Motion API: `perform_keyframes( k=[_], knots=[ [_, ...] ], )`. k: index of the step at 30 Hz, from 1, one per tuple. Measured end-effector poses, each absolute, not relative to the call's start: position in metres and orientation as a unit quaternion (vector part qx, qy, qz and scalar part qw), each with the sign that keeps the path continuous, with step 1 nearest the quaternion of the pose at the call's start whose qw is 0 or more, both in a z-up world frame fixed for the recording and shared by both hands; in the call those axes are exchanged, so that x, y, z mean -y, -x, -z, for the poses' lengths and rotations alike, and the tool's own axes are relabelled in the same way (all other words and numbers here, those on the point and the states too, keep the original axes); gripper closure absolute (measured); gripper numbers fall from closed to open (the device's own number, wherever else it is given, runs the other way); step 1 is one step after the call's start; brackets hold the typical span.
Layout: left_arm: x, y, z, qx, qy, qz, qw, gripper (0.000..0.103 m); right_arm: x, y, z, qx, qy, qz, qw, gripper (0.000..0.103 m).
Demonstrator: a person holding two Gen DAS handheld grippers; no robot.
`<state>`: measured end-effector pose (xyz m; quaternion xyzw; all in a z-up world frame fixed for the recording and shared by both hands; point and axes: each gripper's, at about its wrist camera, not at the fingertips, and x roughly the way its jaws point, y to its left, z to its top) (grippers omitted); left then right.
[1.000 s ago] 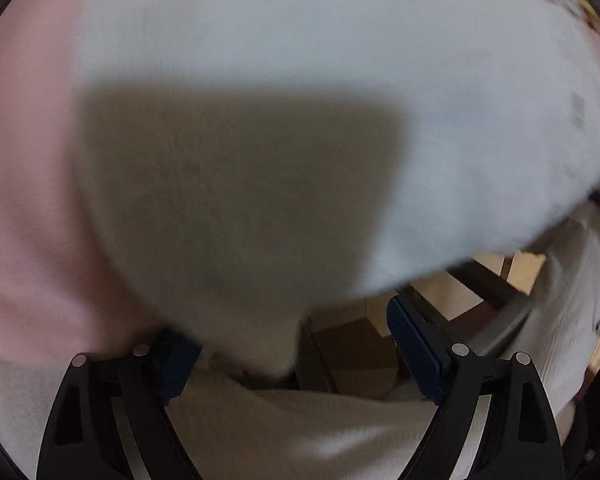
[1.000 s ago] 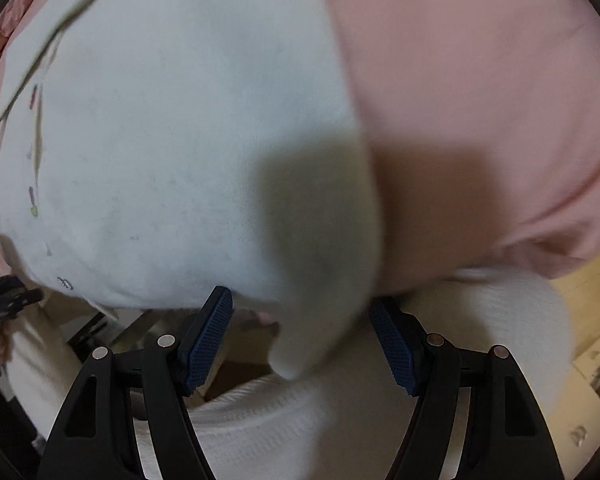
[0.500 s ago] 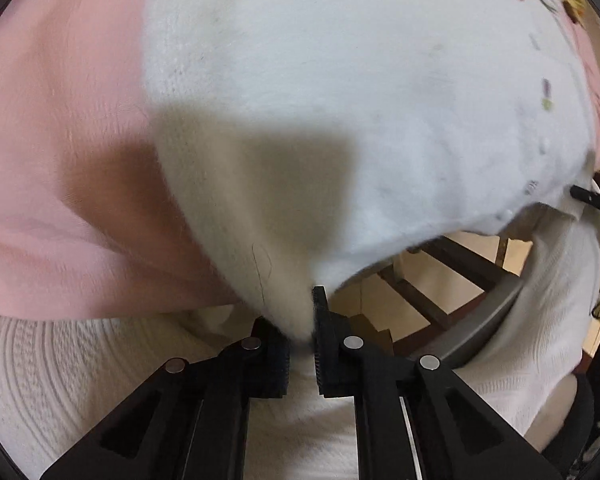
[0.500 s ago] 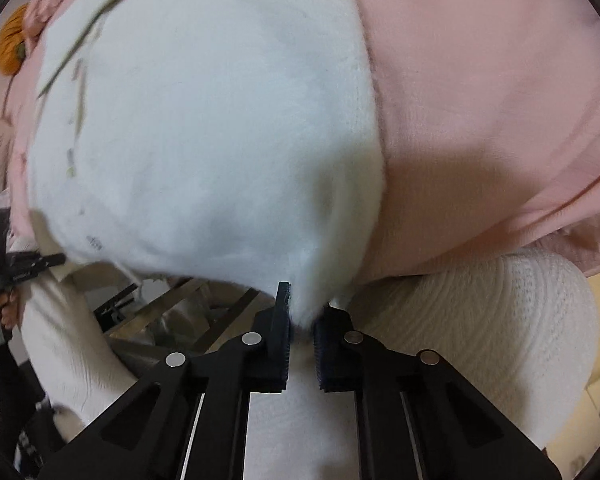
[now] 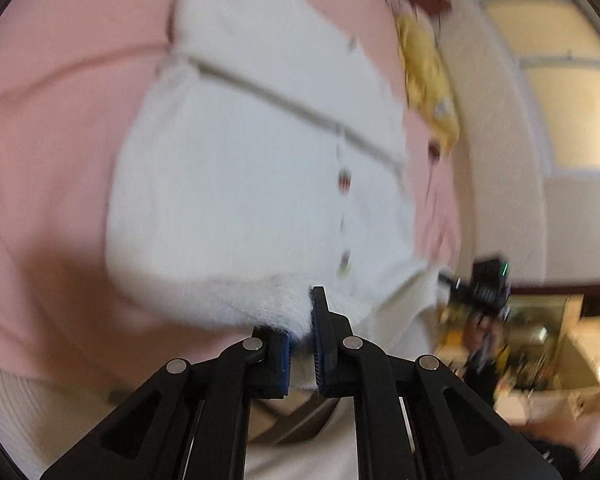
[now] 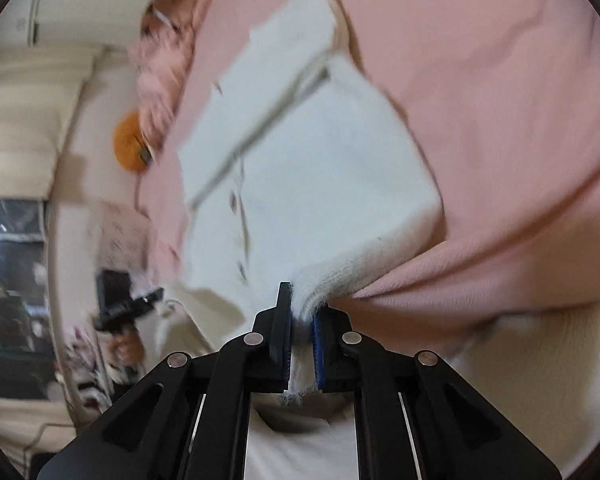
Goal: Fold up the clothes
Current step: 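Lift the hem with both grippers and fold it toward the collar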
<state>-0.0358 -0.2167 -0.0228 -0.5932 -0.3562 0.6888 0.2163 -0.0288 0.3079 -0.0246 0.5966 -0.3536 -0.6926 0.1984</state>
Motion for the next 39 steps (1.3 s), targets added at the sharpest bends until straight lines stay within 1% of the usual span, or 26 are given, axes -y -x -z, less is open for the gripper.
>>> perform_keyframes(
  k=[4,8,10,11,14,16,21,25,28,31,34,39],
  knots=[
    [0.244,0.053,0.022,0.398,0.556,-0.704,0.194,0.094,-0.314,0.047,0.020,0.367,-0.578,0.704,0.189,0.094],
    [0.248,0.056,0.022,0.406,0.549,-0.707,0.185,0.094,-0.310,0.059,0.029,0.360,-0.595,0.696,0.181,0.094],
    [0.245,0.058,0.020,0.410,0.546,-0.708,0.182,0.094,-0.323,0.060,0.032,0.380,-0.597,0.681,0.186,0.094],
    [0.238,0.061,0.018,0.409,0.544,-0.710,0.181,0.094,-0.332,0.057,0.034,0.396,-0.597,0.672,0.187,0.091],
    [0.228,0.069,0.021,0.407,0.545,-0.710,0.181,0.094,-0.347,0.055,0.044,0.446,-0.604,0.633,0.189,0.090],
    [0.227,0.071,0.022,0.407,0.547,-0.709,0.179,0.094,-0.349,0.055,0.046,0.455,-0.609,0.621,0.191,0.090],
    [0.229,0.073,0.015,0.417,0.538,-0.710,0.183,0.094,-0.348,0.052,0.043,0.511,-0.609,0.569,0.210,0.090],
    [0.231,0.077,0.001,0.416,0.522,-0.720,0.189,0.094,-0.357,0.057,0.013,0.517,-0.569,0.601,0.219,0.090],
    [0.233,0.082,-0.008,0.410,0.513,-0.731,0.187,0.094,-0.360,0.065,-0.007,0.506,-0.547,0.629,0.222,0.090],
    [0.238,0.087,-0.012,0.410,0.506,-0.738,0.179,0.094,-0.356,0.075,-0.012,0.497,-0.540,0.643,0.220,0.090],
    [0.240,0.093,-0.016,0.385,0.505,-0.757,0.155,0.094,-0.356,0.086,-0.013,0.483,-0.531,0.664,0.210,0.090],
    [0.246,0.112,-0.024,0.373,0.491,-0.775,0.140,0.094,-0.357,0.115,-0.015,0.463,-0.517,0.691,0.201,0.090]
  ],
)
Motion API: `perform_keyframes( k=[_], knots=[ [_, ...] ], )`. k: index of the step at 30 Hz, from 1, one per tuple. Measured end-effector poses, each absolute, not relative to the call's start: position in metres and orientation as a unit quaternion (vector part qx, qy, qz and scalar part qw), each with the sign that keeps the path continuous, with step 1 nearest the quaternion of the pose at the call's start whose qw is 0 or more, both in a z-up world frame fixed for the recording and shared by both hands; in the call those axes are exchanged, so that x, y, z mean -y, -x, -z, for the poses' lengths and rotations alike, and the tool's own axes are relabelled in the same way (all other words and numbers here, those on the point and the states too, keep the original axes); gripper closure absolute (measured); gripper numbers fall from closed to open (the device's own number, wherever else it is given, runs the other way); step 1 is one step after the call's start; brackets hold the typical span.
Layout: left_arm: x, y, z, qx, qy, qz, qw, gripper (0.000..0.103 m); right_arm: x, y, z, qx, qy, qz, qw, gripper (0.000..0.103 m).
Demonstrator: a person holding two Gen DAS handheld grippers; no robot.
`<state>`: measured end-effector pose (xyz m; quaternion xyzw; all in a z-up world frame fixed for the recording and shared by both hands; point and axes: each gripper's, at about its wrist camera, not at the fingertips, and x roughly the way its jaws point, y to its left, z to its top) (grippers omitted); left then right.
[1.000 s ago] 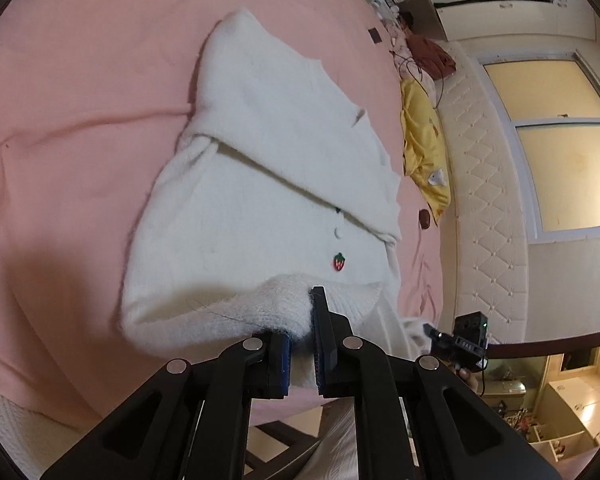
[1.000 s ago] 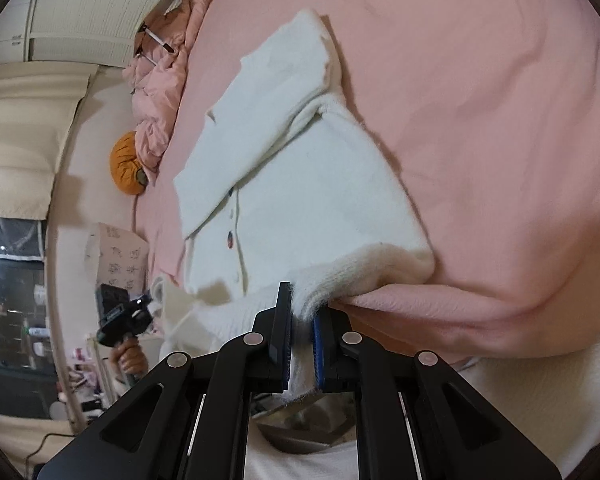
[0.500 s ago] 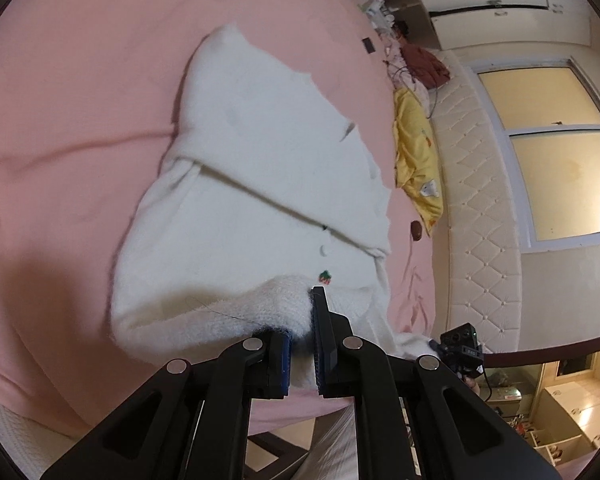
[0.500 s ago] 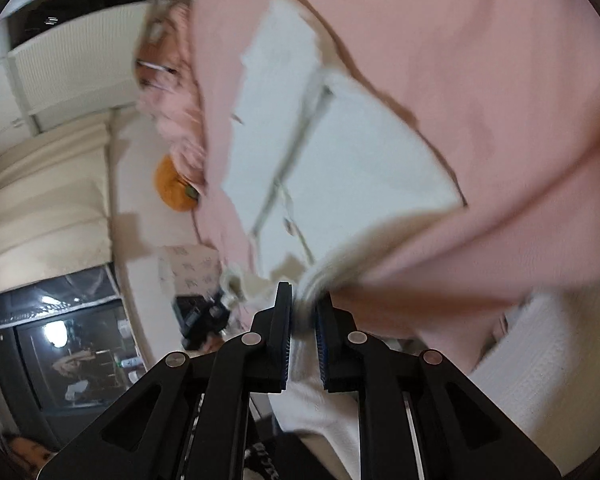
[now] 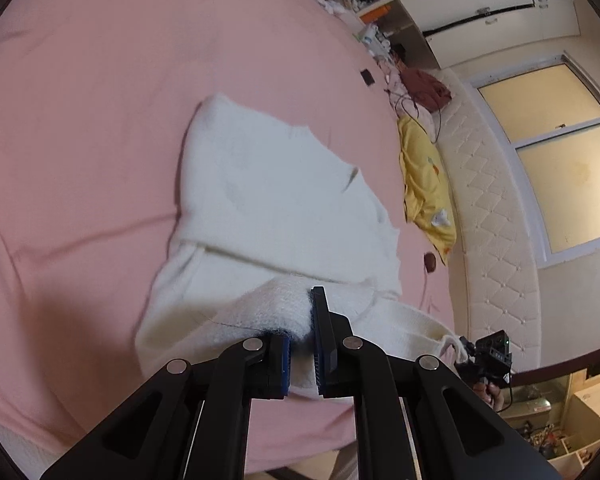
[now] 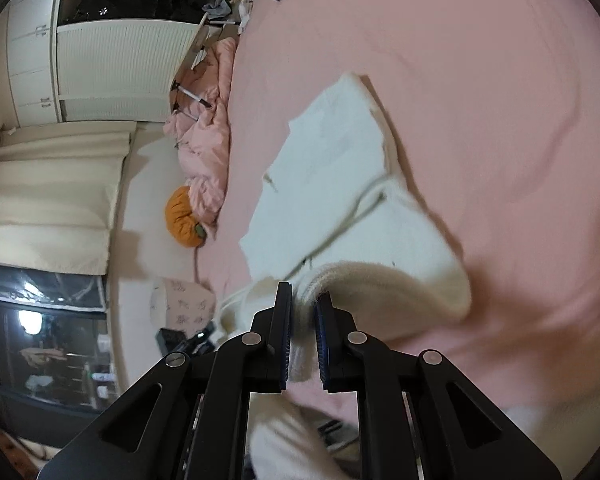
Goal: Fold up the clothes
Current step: 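Lift the hem with both grippers and fold it toward the collar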
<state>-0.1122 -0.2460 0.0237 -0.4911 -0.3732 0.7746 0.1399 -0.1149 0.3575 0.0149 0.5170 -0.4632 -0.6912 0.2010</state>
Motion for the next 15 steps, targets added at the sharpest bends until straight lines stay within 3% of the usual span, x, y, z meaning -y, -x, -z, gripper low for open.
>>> perform_keyframes(
  k=[15],
  knots=[
    [0.275,0.260,-0.021,0.338,0.481,-0.805,0.075,0.093,-0.358,0.289,-0.004,0.416,-0.527,0.721,0.172,0.090]
  ],
)
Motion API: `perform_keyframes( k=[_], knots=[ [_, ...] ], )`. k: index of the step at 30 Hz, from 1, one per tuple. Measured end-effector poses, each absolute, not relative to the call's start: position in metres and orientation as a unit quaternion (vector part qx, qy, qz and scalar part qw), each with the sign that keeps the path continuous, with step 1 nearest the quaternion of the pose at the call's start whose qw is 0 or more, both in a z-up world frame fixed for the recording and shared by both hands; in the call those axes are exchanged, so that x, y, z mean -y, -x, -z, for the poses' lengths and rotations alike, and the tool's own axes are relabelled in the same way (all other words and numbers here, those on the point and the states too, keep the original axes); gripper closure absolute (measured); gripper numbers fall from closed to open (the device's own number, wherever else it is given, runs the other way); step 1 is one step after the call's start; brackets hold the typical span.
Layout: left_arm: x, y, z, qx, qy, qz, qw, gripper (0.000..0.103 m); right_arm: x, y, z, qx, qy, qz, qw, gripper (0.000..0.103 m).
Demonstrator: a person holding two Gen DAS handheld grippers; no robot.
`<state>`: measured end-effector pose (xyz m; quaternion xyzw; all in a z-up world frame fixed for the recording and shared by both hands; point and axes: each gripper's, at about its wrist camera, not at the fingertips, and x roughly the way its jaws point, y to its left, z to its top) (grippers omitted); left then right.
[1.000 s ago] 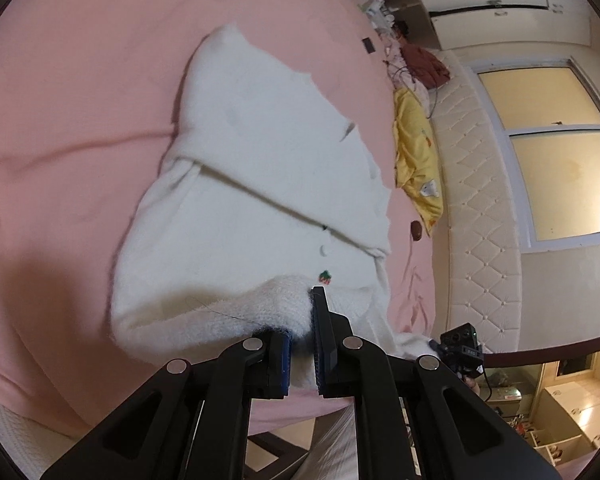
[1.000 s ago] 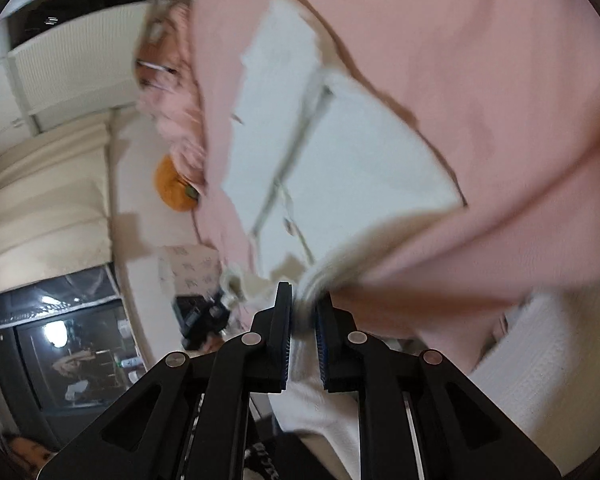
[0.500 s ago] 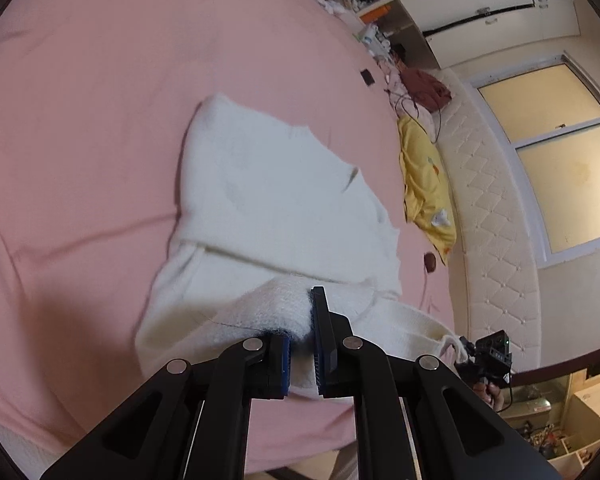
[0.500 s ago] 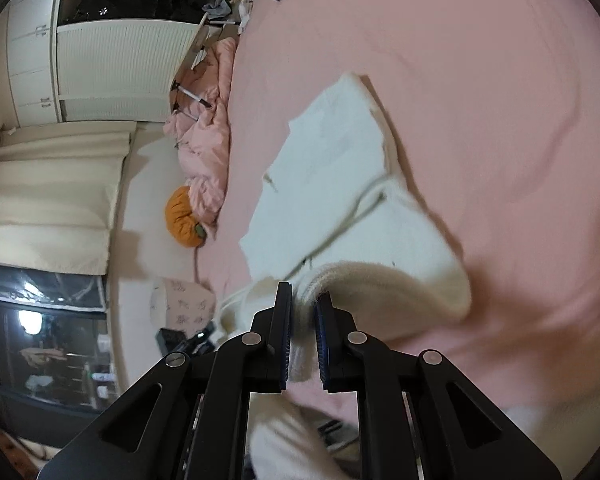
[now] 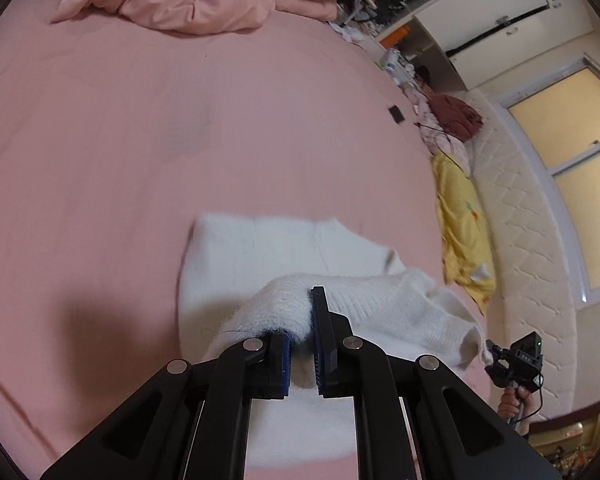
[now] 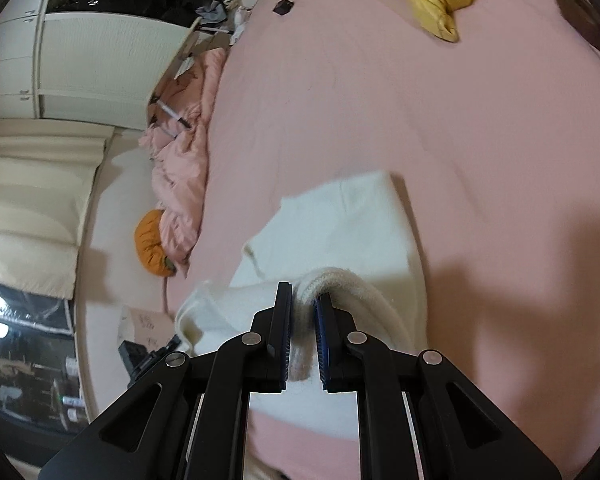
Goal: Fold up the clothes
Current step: 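Lift the hem with both grippers and fold it toward the collar, then open both grippers and withdraw them above the folded cardigan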
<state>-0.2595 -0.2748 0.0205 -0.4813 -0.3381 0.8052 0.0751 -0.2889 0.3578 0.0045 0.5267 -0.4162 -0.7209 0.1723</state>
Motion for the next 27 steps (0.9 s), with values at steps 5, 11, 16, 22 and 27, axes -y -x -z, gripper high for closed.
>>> perform_keyframes(
  k=[5,11,16,22,27],
  knots=[
    [0.284,0.309,0.006,0.329,0.499,-0.800,0.053,0.094,-0.352,0.337,0.023,0.396,-0.533,0.734,0.143,0.090],
    [0.271,0.337,0.051,0.290,0.537,-0.792,0.033,0.093,-0.345,0.366,0.069,0.384,-0.552,0.733,0.104,0.090],
    [0.281,0.345,0.067,0.310,0.534,-0.786,0.038,0.093,-0.350,0.372,0.092,0.404,-0.529,0.742,0.075,0.091],
    [0.314,0.341,0.072,0.427,0.536,-0.725,0.068,0.092,-0.386,0.348,0.092,0.522,-0.441,0.730,0.020,0.078],
    [0.332,0.310,0.033,0.380,0.503,-0.774,-0.063,0.025,-0.404,0.315,0.051,0.496,-0.368,0.786,-0.029,0.069]
  ],
)
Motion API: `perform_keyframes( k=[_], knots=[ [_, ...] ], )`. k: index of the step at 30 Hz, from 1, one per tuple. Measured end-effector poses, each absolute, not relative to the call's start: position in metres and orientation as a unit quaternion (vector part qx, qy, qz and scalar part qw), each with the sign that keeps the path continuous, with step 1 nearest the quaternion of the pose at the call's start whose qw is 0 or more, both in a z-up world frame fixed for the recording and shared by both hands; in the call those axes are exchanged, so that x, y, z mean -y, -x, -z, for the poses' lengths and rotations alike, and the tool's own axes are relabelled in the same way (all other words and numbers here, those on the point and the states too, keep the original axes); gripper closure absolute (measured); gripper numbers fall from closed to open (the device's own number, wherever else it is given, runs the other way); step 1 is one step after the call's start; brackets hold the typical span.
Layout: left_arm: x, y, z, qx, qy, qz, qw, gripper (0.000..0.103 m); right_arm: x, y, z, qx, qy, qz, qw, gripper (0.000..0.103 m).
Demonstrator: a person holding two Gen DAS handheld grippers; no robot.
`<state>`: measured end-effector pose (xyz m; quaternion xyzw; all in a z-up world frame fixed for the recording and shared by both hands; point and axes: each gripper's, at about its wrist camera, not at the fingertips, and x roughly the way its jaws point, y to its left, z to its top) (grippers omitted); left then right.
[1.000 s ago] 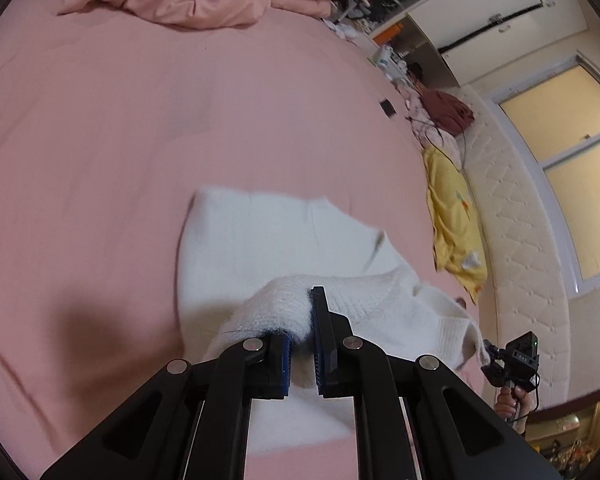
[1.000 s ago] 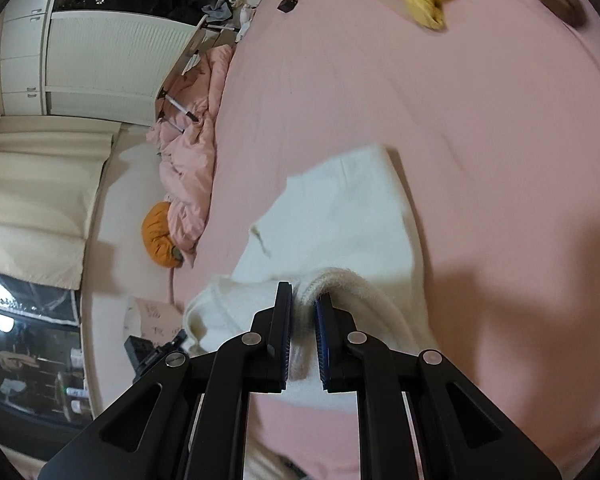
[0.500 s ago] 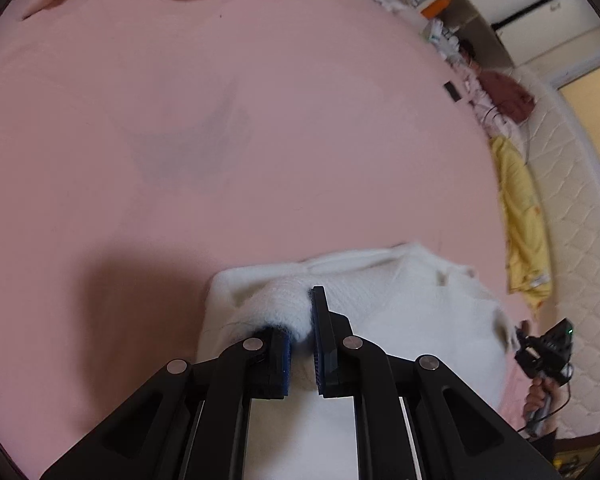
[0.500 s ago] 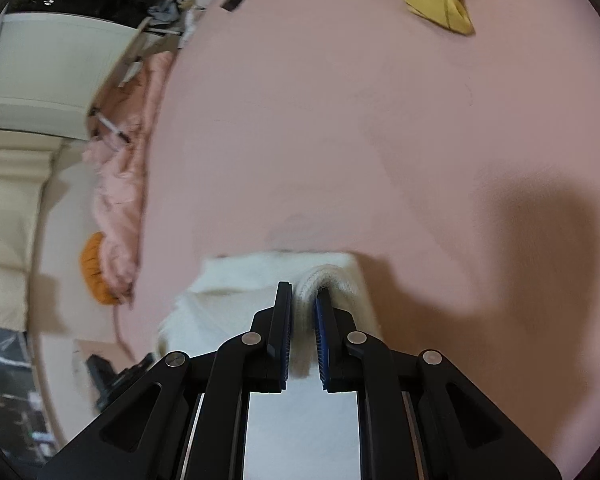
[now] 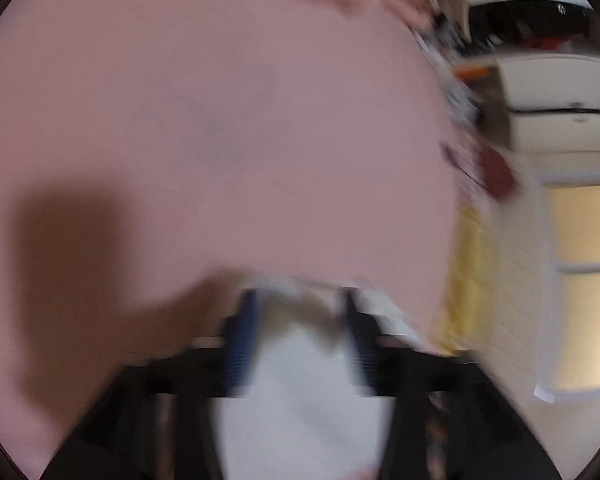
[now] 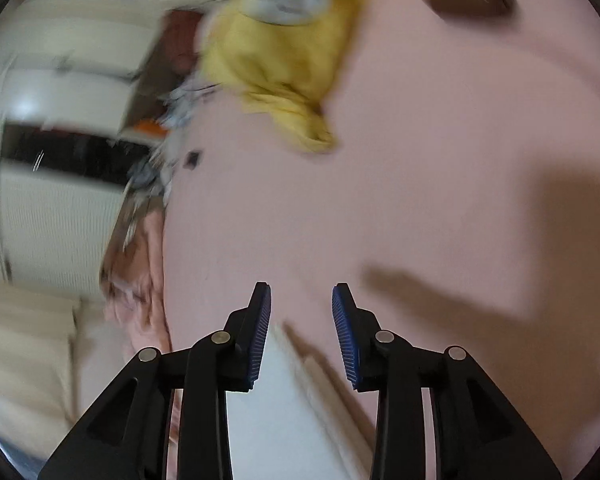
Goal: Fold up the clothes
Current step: 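Open both grippers and withdraw them above the folded cardigan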
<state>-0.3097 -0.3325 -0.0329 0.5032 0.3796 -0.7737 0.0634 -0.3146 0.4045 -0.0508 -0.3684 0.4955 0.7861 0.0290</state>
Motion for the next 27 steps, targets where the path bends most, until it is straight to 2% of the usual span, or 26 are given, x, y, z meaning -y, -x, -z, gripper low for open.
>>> perform_keyframes(
  k=[1,2,3,6,8,11,14,15,16,17,19,21,22,23,25,27],
  knots=[
    [0.329,0.303,0.019,-0.327,-0.496,0.797,0.110,0.012,-0.383,0.312,0.034,-0.437,0.383,-0.814,0.005,0.069],
    [0.313,0.297,0.003,-0.244,-0.488,0.824,0.152,0.012,-0.361,0.308,0.017,-0.373,0.395,-0.839,-0.019,0.069],
    [0.297,0.292,-0.007,-0.194,-0.477,0.842,0.161,0.012,-0.327,0.301,0.002,-0.299,0.404,-0.864,-0.042,0.069],
    [0.230,0.274,-0.006,-0.202,-0.476,0.855,0.044,0.012,-0.225,0.273,-0.013,-0.102,0.403,-0.903,-0.109,0.069],
    [0.184,0.265,0.008,-0.193,-0.492,0.849,-0.012,0.012,-0.175,0.259,-0.001,-0.033,0.398,-0.909,-0.122,0.069],
    [0.145,0.249,0.043,-0.158,-0.509,0.846,-0.008,0.012,-0.151,0.249,0.045,-0.017,0.429,-0.897,-0.105,0.069],
    [0.161,0.240,0.058,-0.181,-0.490,0.853,-0.008,0.014,-0.186,0.238,0.066,-0.057,0.411,-0.903,-0.109,0.073],
    [0.170,0.237,0.059,-0.192,-0.485,0.853,-0.012,0.018,-0.201,0.234,0.065,-0.064,0.407,-0.907,-0.092,0.073],
    [0.180,0.235,0.053,-0.203,-0.491,0.847,-0.009,0.029,-0.215,0.230,0.059,-0.073,0.412,-0.905,-0.075,0.073],
    [0.189,0.232,0.046,-0.207,-0.501,0.840,0.005,0.030,-0.228,0.226,0.048,-0.078,0.419,-0.903,-0.053,0.070],
    [0.203,0.218,0.021,-0.181,-0.497,0.848,0.044,0.030,-0.243,0.216,0.028,-0.048,0.415,-0.908,0.004,0.066],
    [0.202,0.199,0.000,-0.119,-0.474,0.869,0.082,0.022,-0.253,0.198,0.007,-0.018,0.396,-0.917,0.041,0.065],
    [0.197,0.188,-0.008,-0.093,-0.464,0.875,0.098,0.014,-0.252,0.189,0.000,-0.019,0.392,-0.918,0.049,0.064],
    [0.192,0.177,-0.012,-0.082,-0.457,0.879,0.107,0.011,-0.251,0.181,-0.007,-0.021,0.391,-0.919,0.054,0.063],
    [0.174,0.155,-0.013,-0.084,-0.463,0.878,0.089,0.010,-0.232,0.161,-0.008,-0.040,0.406,-0.912,0.036,0.061],
    [0.146,0.136,0.000,-0.098,-0.489,0.866,0.041,0.009,-0.198,0.142,-0.001,-0.022,0.418,-0.908,-0.006,0.060]
  ],
)
